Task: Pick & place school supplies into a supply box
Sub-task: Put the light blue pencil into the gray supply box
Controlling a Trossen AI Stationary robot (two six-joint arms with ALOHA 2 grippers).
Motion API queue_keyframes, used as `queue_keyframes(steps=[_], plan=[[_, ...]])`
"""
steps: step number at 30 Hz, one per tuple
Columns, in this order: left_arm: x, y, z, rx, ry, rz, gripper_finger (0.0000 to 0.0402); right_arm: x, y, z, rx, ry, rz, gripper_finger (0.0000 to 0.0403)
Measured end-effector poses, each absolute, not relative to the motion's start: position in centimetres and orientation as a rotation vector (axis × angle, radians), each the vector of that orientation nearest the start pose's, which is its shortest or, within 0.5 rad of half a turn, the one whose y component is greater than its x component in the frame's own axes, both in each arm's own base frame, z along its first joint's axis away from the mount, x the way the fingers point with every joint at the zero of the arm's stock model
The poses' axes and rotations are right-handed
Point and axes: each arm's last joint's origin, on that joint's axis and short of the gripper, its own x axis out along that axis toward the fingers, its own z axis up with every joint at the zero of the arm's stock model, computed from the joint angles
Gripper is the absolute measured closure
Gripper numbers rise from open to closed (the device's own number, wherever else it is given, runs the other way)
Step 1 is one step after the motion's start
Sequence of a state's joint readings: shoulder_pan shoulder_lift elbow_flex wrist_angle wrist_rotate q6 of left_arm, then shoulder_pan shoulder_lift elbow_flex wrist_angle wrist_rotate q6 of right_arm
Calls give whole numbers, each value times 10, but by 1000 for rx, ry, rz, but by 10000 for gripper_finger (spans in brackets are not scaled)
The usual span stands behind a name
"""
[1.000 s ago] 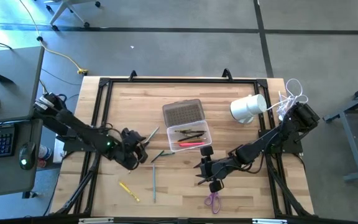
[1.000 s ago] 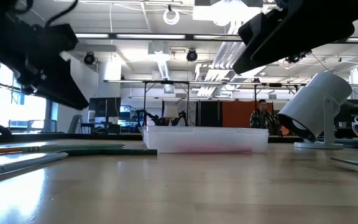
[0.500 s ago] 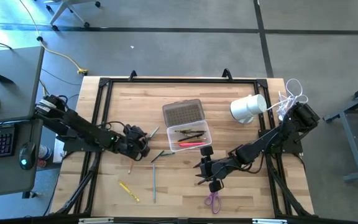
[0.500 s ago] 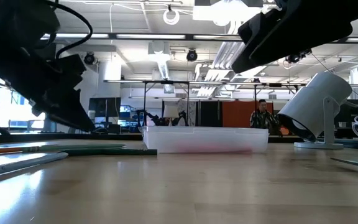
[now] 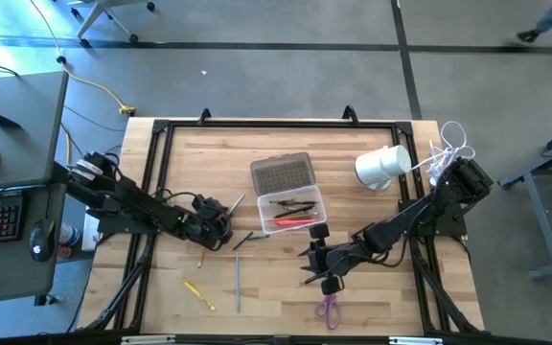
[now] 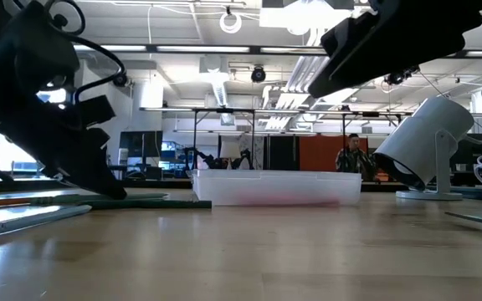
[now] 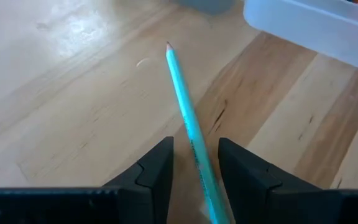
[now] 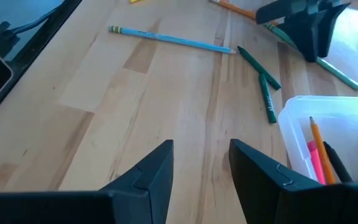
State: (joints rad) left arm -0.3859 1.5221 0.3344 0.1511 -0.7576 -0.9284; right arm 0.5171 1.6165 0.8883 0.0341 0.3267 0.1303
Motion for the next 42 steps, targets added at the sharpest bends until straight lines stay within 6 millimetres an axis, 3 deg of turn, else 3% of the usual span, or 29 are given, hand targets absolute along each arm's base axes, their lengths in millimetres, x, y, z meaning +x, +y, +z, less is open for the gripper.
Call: queue_keyframes(steps=[10,15,27,32,37,42], plan=[[204,-61,89,-359,570,665,238,290,154,188,-160,642,137,263],[204,-58,85,-287,585,689,238,290,154,188,-160,642,135,263],[223,-34,54,-393,460,860,241,290,154,188,-159,642,136,263],[230,-25,48,-369,448,867,280,290,154,188,-160,643,136,263],[231,-24,49,-341,468,852,356,290,154,188,-160,642,135,263],[233,-24,49,-342,457,850,364,290,154,188,-161,641,133,263]])
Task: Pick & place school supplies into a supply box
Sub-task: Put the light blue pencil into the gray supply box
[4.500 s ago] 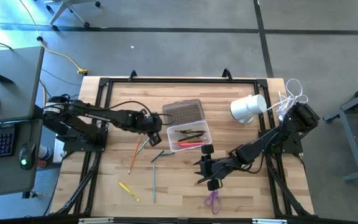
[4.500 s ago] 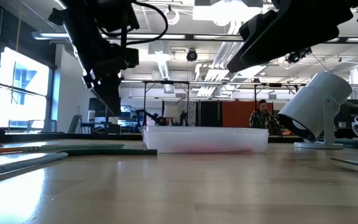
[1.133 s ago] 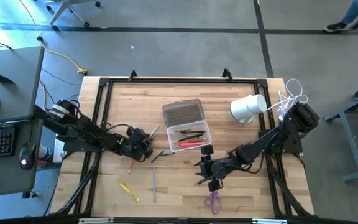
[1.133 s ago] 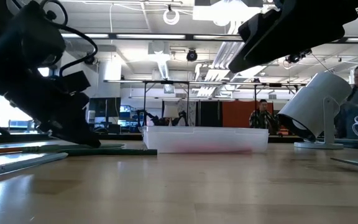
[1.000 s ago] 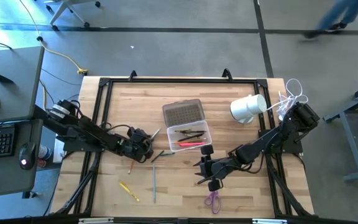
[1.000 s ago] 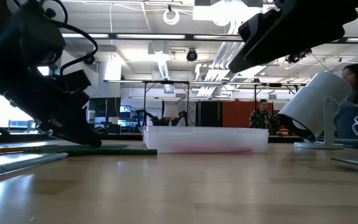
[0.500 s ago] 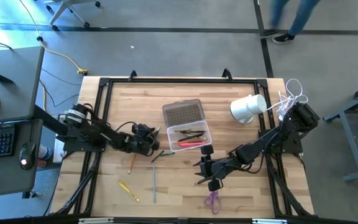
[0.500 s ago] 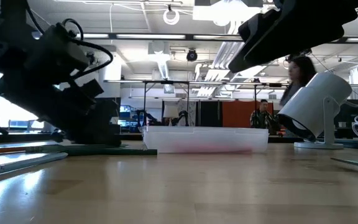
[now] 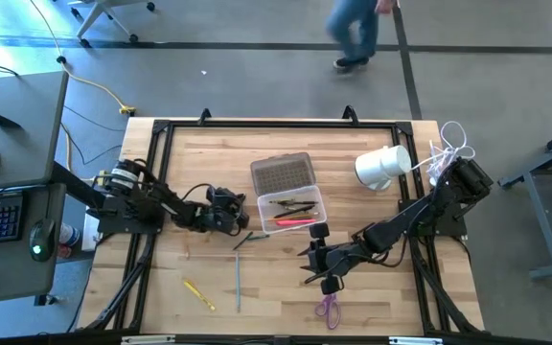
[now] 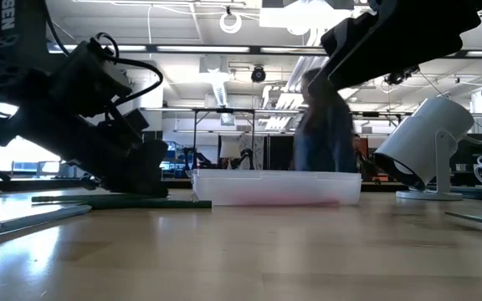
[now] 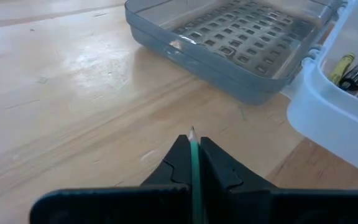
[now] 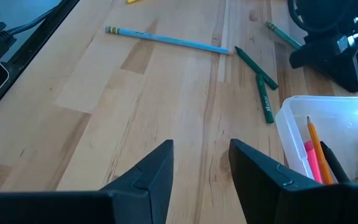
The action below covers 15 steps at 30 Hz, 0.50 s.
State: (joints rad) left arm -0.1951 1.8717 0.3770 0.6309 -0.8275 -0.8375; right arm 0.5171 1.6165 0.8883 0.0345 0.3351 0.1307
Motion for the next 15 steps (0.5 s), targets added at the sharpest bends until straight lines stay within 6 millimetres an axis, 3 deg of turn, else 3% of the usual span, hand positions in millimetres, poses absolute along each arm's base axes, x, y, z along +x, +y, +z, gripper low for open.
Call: queue_keyframes(steps=[9,15], plan=[[244,-28,72,-377,380,716,364,290,154,188,-160,642,136,263],[263,-32,122,-353,189,628,381,290,154,188,-158,642,136,263]])
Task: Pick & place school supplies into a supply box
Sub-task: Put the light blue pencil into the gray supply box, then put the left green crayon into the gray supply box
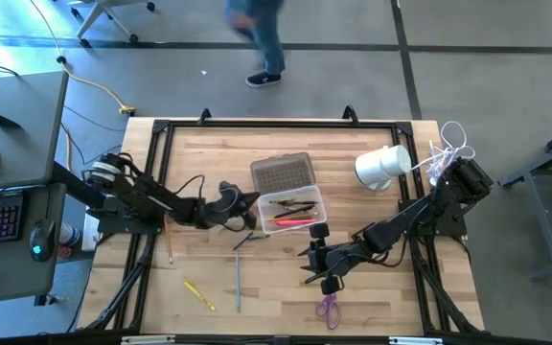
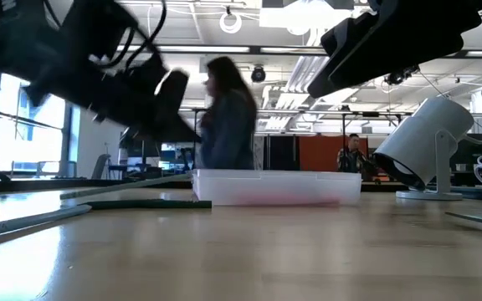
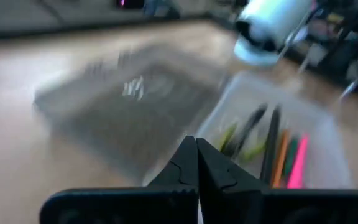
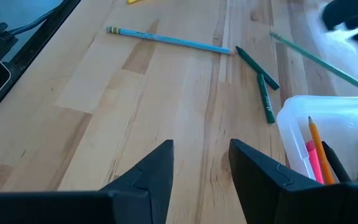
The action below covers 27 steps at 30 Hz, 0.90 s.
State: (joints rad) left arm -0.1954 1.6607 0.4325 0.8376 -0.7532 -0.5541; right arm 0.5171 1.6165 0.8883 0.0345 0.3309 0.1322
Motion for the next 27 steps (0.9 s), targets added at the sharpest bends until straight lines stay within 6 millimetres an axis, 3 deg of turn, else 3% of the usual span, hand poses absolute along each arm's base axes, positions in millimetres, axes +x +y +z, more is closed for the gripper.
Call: queue_keyframes(steps=[5,7,10,15,22,27], plan=[[296,-38,168,-258,136,441,387,290,154,188,-157,642,136,263],[309,-39,179,-240,194,398,385,290,154,188,-156,638,135,263],[323,-38,187,-155,362,479,372,290,154,189,-128,638,129,263],[323,-34,196,-11,603,638,337,290,154,189,-107,639,126,263],[308,-31,191,79,830,682,267,290,154,189,-105,639,125,263],[288,-30,184,-16,990,748,227,290,154,189,-105,639,125,263]])
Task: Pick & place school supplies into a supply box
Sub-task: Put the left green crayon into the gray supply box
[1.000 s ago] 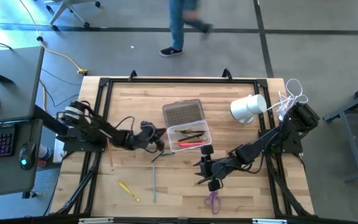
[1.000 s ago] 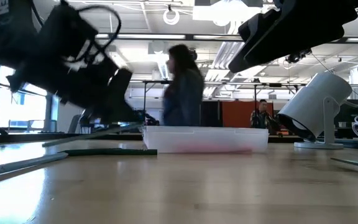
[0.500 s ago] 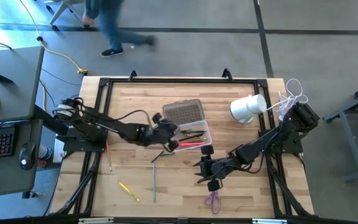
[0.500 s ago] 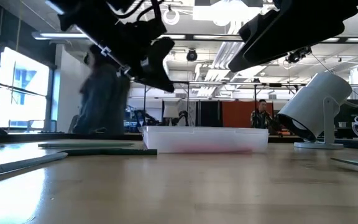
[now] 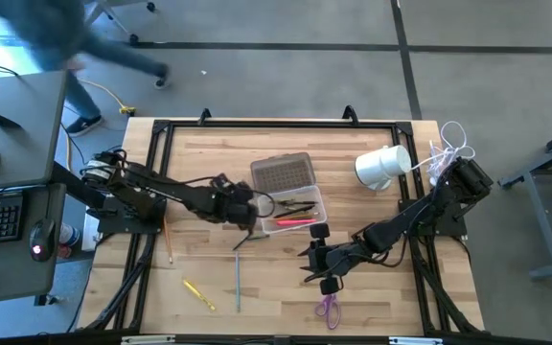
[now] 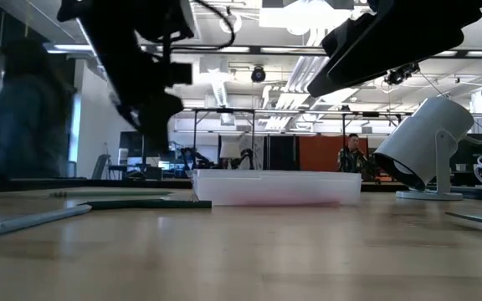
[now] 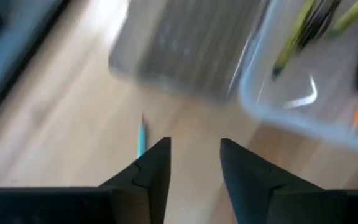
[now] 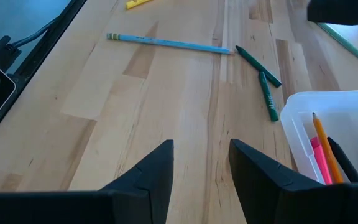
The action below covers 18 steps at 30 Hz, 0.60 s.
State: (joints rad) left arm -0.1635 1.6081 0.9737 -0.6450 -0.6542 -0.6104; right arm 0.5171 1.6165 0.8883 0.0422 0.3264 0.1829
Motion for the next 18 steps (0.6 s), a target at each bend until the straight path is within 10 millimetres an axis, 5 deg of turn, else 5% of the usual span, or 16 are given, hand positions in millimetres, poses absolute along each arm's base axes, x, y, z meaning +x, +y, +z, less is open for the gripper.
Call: queue_keyframes(steps=[12,18], plan=[[261,-72,134,-313,1050,443,240,290,154,189,-57,640,103,263],[250,-87,128,-307,1018,469,243,301,148,189,-93,540,-48,263]])
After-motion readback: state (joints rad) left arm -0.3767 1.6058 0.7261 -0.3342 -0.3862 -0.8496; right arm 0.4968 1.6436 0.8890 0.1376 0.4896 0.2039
